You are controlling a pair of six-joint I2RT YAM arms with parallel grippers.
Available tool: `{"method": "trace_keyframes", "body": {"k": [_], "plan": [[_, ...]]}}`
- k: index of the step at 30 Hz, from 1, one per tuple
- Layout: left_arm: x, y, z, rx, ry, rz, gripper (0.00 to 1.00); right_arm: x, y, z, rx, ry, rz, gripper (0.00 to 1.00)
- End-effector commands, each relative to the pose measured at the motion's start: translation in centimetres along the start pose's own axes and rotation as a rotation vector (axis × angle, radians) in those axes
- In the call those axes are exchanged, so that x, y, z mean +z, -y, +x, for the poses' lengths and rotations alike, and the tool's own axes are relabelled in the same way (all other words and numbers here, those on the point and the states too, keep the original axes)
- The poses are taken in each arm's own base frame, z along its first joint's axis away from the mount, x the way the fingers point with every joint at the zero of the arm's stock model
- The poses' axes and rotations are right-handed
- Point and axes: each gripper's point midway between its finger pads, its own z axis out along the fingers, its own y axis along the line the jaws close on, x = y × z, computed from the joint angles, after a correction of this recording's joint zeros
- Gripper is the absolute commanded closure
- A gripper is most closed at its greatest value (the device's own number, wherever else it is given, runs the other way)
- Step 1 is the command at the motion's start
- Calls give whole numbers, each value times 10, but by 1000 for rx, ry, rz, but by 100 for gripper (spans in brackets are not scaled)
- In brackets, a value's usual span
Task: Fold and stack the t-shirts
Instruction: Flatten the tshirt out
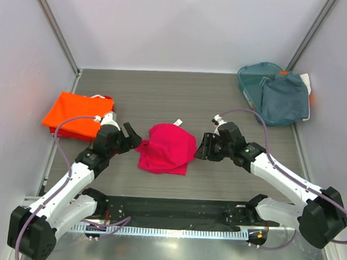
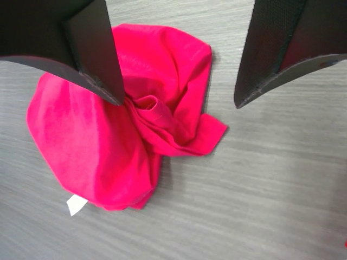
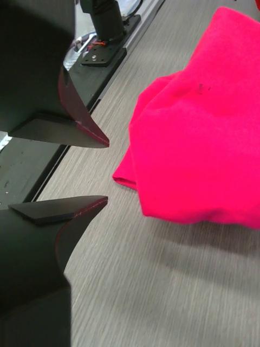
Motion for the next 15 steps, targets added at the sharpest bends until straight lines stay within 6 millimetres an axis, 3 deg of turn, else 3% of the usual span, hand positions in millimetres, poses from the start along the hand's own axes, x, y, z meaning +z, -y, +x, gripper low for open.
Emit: {"method": "trace_keyframes", "body": {"k": [1, 8, 9, 15], "plan": [[-1, 3, 5, -1, -53, -4, 20, -1, -26, -30, -40, 90, -12, 55], [14, 18, 7, -7, -116, 23, 35, 14, -86, -41, -142, 92, -39, 47], [16, 19, 8, -7, -119, 24, 37, 25, -92, -34, -158, 66, -28, 47], [27, 29, 15, -28, -162, 73, 37, 48, -125, -53, -171, 100, 2, 44]]}}
